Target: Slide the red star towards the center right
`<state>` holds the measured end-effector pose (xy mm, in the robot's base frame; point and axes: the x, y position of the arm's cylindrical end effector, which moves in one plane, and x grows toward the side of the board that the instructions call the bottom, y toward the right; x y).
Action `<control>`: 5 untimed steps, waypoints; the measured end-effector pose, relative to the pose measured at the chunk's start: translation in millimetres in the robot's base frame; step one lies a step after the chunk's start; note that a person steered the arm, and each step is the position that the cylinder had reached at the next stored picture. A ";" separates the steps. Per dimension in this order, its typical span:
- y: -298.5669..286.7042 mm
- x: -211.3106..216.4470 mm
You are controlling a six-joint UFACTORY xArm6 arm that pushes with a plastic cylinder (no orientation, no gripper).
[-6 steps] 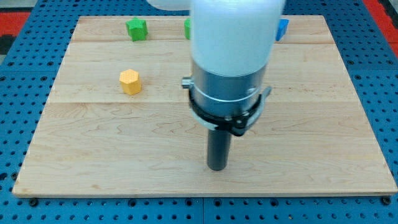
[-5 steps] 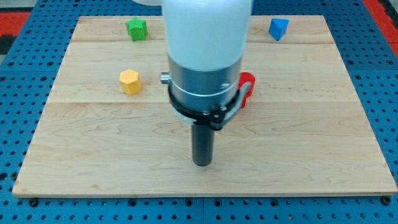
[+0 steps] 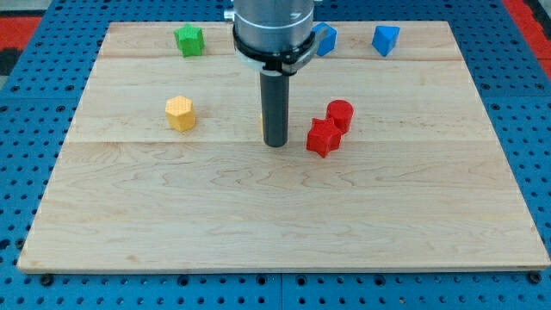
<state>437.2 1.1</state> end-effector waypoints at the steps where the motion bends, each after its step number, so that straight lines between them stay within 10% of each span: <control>1: 54.0 -0.9; 3: 152.2 3.4; 5: 118.3 59.3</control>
